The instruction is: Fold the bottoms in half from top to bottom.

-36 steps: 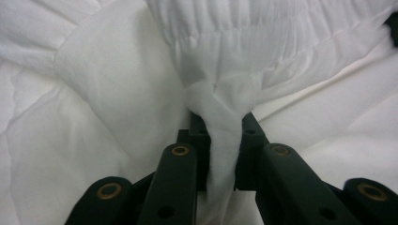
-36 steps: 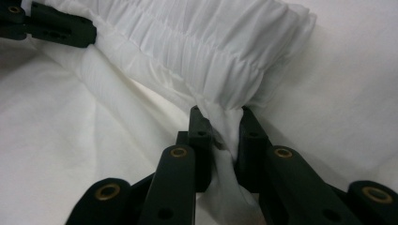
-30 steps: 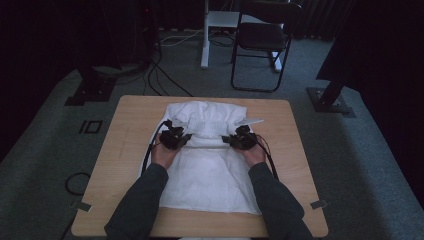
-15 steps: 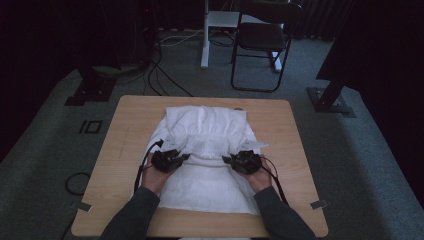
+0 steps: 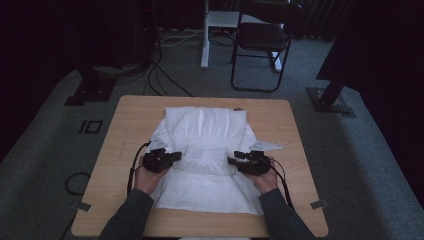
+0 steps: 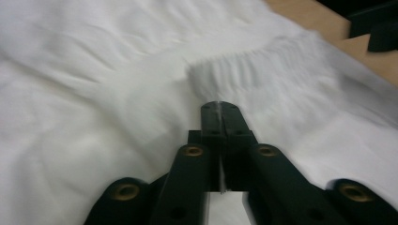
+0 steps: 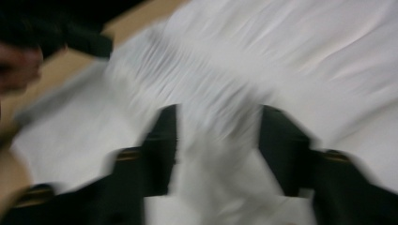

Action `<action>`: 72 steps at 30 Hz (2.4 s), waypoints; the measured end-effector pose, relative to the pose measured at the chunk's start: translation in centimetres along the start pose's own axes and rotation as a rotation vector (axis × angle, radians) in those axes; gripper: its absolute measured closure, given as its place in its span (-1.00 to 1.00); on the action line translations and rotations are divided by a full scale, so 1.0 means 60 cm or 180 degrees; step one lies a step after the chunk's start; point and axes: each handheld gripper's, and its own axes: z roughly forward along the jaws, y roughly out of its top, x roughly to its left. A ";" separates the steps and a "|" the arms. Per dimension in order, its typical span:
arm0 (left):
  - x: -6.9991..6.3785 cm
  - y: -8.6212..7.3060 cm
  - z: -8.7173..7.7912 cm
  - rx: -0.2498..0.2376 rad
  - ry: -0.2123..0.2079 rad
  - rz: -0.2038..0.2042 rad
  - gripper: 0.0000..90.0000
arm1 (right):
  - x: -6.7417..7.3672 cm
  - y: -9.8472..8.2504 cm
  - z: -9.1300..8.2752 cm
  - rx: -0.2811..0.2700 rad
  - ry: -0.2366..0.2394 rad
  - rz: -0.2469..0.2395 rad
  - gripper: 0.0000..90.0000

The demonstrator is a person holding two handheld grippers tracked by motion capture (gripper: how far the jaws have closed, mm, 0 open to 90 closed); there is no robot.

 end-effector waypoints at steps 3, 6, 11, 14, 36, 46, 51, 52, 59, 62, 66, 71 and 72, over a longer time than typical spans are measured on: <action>0.014 0.015 0.037 0.0169 0.0086 -0.0128 1.00 | -0.025 0.013 0.021 0.0149 -0.0296 0.0174 0.76; 0.023 0.017 0.081 0.0427 0.0099 -0.0201 1.00 | -0.049 0.009 0.068 0.0484 -0.0495 0.0279 0.73; 0.014 0.000 0.108 0.0536 -0.0024 -0.0131 0.95 | -0.055 -0.011 0.111 0.0759 -0.0364 0.0271 0.65; -0.003 -0.008 0.089 0.0455 -0.0136 -0.0025 0.91 | -0.047 -0.015 0.093 0.0662 -0.0157 0.0254 0.60; -0.060 -0.072 0.047 0.0641 -0.0407 0.0286 0.60 | 0.052 -0.072 0.076 0.0830 0.0194 -0.0360 0.51; 0.013 0.030 0.060 0.0031 0.0303 0.0344 0.28 | -0.012 0.023 0.068 0.0288 -0.0415 -0.0318 0.19; 0.061 0.034 0.106 0.0144 0.0582 0.0231 0.27 | -0.068 0.043 0.108 0.0367 -0.0714 -0.0133 0.11; 0.071 0.028 0.113 0.0166 0.0570 0.0143 0.27 | -0.076 0.041 0.115 0.0403 -0.0749 -0.0111 0.10; 0.083 -0.003 0.125 0.0142 0.0484 0.0030 0.26 | -0.097 0.009 0.142 0.0595 -0.0831 -0.0033 0.04; 0.080 -0.006 0.122 0.0153 0.0491 0.0007 0.27 | -0.094 0.003 0.141 0.0565 -0.0867 -0.0129 0.05; 0.065 -0.016 0.115 0.0154 0.0559 0.0052 0.27 | -0.086 -0.002 0.139 0.0570 -0.0909 -0.0227 0.05; 0.043 -0.033 0.100 0.0159 0.0555 0.0046 0.27 | -0.071 -0.020 0.123 0.0513 -0.0875 -0.0240 0.05; 0.038 -0.037 0.096 0.0158 0.0540 0.0034 0.27 | -0.068 -0.023 0.119 0.0512 -0.0862 -0.0247 0.05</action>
